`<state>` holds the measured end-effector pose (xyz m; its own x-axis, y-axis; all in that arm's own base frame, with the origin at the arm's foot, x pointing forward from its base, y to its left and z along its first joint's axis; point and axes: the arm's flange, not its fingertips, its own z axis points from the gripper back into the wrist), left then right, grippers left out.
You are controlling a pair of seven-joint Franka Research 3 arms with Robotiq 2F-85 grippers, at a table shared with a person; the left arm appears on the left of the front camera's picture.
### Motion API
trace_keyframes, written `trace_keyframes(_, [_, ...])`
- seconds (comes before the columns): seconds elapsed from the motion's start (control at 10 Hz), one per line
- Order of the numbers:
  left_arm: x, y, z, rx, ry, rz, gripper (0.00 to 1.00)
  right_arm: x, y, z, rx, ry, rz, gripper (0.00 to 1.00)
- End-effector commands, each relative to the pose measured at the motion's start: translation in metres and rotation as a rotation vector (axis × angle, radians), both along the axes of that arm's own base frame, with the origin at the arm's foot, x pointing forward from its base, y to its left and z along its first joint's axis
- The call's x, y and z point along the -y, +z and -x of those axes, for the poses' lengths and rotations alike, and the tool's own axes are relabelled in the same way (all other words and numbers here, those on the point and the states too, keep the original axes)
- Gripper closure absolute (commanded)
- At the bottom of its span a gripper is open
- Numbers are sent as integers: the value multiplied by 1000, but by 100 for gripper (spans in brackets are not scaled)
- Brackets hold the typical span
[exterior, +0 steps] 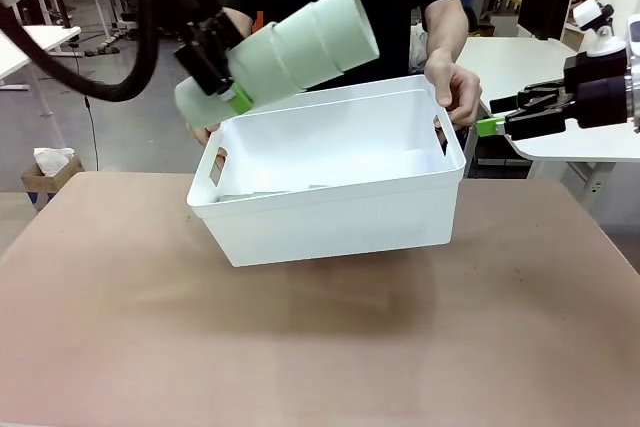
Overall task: Stack the cups and store them in the basket.
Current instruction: Place the stack of Reusable plastic cups into the Pantry Basket.
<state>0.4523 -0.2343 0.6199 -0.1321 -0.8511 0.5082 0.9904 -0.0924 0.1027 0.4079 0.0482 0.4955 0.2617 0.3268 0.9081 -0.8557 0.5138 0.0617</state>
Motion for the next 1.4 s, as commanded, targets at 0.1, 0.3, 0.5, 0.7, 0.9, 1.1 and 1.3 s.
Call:
trace_keyframes(0.1, [38, 11, -30, 13, 22, -82, 15, 0, 2, -1, -11, -6, -12, 0])
trace_keyframes(0.3, [54, -6, -38, 5, 33, -73, 15, 0, 2, -1, -11, -6, -12, 0])
trace_keyframes(0.5, [54, -22, -36, 15, 26, -70, 15, 0, 2, -1, -11, -6, -12, 0])
trace_keyframes(0.7, [55, -43, -36, 73, 48, -87, 15, 0, 2, -1, -11, -6, -12, 0])
trace_keyframes(0.9, [57, -73, -40, 87, 55, -100, 15, 0, 2, -1, -11, -6, -12, 0])
trace_keyframes(1.1, [68, -94, -43, 98, 69, -161, 15, 0, 2, -1, -11, -6, -12, 0])
trace_keyframes(1.3, [80, -109, -47, 100, 66, -204, 15, 0, 2, -1, -11, -6, -12, 0])
